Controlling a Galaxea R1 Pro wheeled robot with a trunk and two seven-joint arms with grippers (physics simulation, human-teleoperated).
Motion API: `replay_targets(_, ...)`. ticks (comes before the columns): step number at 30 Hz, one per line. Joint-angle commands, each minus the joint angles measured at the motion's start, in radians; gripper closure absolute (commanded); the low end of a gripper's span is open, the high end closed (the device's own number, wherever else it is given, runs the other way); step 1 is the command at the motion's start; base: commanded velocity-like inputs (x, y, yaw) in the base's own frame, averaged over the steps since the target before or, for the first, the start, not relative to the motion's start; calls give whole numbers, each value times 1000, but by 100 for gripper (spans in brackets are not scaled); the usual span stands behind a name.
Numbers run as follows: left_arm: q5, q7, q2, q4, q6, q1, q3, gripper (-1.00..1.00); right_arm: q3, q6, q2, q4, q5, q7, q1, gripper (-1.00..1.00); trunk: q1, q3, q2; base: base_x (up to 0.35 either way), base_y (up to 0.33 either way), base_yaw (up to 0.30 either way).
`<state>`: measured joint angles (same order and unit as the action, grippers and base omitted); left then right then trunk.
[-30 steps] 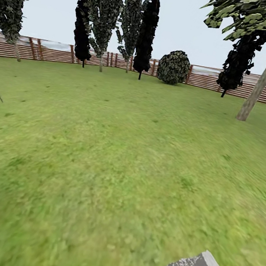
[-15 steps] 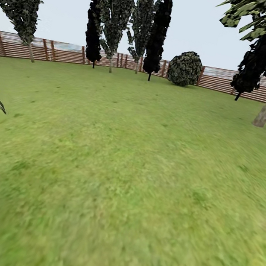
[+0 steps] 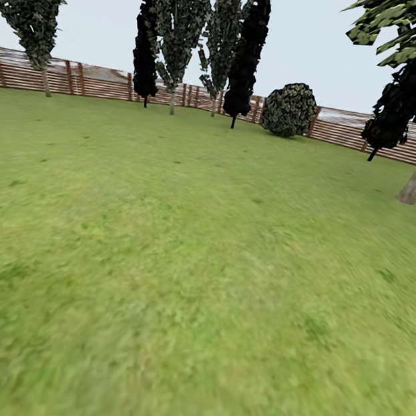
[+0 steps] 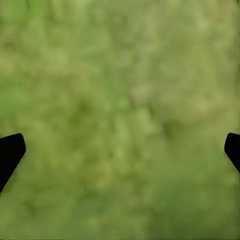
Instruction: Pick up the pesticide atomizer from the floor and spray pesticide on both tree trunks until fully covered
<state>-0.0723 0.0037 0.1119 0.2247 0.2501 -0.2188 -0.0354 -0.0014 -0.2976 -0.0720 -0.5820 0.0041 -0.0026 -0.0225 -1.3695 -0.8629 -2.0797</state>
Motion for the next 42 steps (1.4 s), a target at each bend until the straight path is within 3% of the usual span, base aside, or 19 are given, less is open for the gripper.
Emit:
replay_targets(1,-8,-1,0,-1,3,-1,0,-100,0,-3,0,1,0,0,0,-100,0,1,0,338,-6,0)
replay_targets(14,-8,-1,0,-1,3,-1,0,-100,0,-3,0,1,0,0,0,-100,0,18,0,338,-1,0)
replay_targets(42,-9,-1,0,-1,3,-1,0,-100,-2,-3,0,-1,-1,5,0,-100,0,19,0,338,0,0)
